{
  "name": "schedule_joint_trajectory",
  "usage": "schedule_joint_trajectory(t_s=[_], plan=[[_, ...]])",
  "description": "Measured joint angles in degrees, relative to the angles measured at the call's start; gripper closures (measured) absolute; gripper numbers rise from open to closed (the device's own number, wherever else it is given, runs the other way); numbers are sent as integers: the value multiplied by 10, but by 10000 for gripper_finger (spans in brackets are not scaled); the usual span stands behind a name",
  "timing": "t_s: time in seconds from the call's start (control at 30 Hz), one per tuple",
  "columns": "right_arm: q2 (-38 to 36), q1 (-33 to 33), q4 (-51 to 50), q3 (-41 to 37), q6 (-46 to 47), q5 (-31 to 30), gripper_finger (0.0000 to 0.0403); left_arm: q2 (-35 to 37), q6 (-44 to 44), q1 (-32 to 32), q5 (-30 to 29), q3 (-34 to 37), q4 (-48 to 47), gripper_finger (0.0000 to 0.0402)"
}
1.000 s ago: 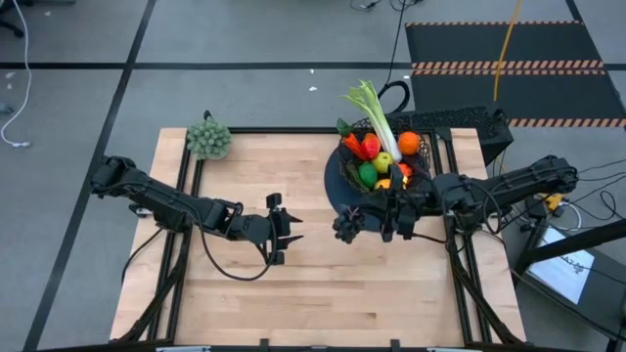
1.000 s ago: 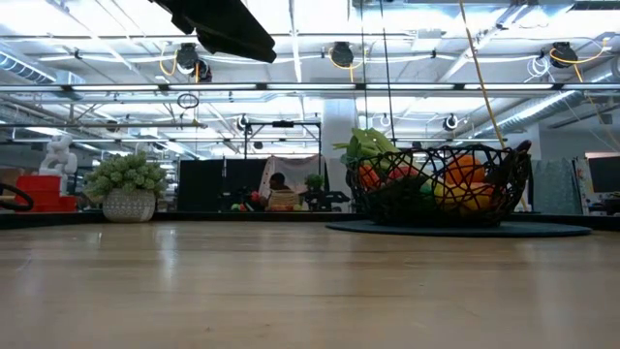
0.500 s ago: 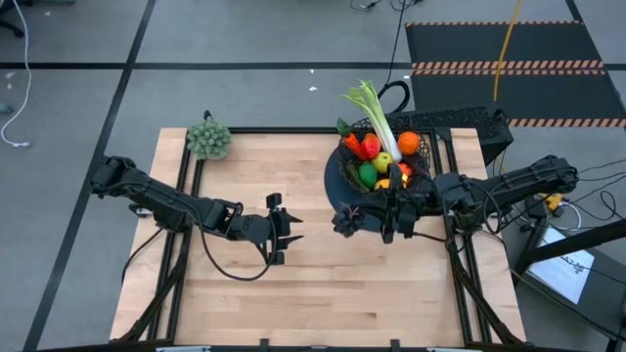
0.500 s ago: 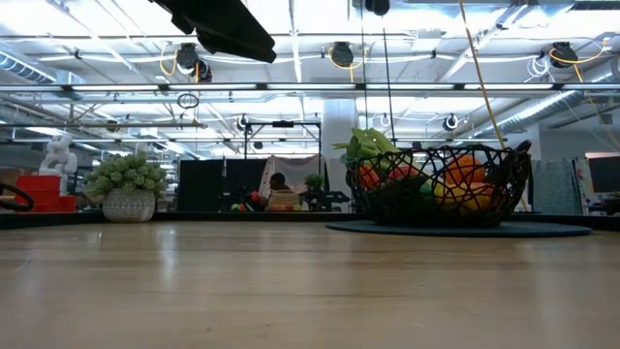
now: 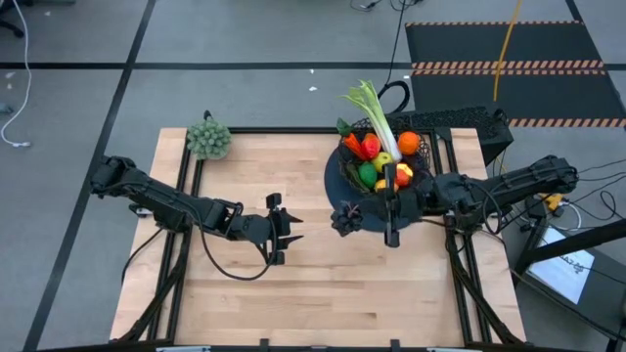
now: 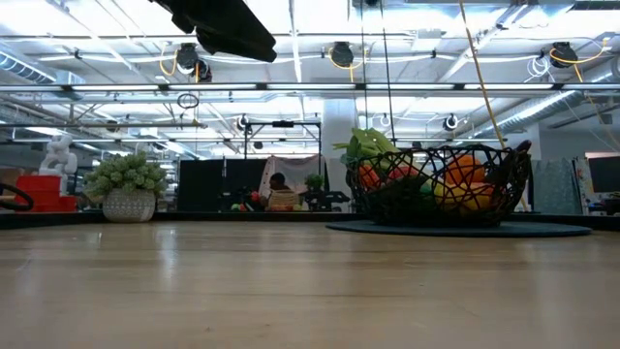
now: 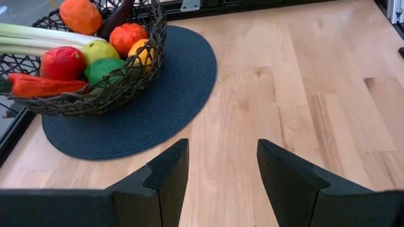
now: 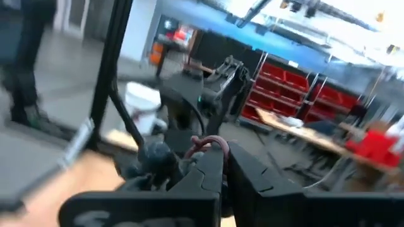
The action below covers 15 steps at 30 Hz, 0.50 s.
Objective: Build produce basket
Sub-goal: Put the black grapes into the black wire basket
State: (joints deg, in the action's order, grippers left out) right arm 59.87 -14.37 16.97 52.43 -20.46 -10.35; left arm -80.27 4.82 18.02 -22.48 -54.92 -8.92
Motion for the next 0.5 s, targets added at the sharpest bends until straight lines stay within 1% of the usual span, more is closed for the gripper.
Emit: schedule_joint_trajectory(t_s=[0.07,0.17,0.33,0.5], plan=[[2,0,39,-12,59,0,399,0,1,0,0,0,4,213],[3,0,119,-52,125,1,399,0,2,0,0,0,11,213],[3,5,302,-135,236,1,399,0,3,0,0,0,22,213],[3,6,485,-213,285,0,399,0,5,0,0,0,23,213]])
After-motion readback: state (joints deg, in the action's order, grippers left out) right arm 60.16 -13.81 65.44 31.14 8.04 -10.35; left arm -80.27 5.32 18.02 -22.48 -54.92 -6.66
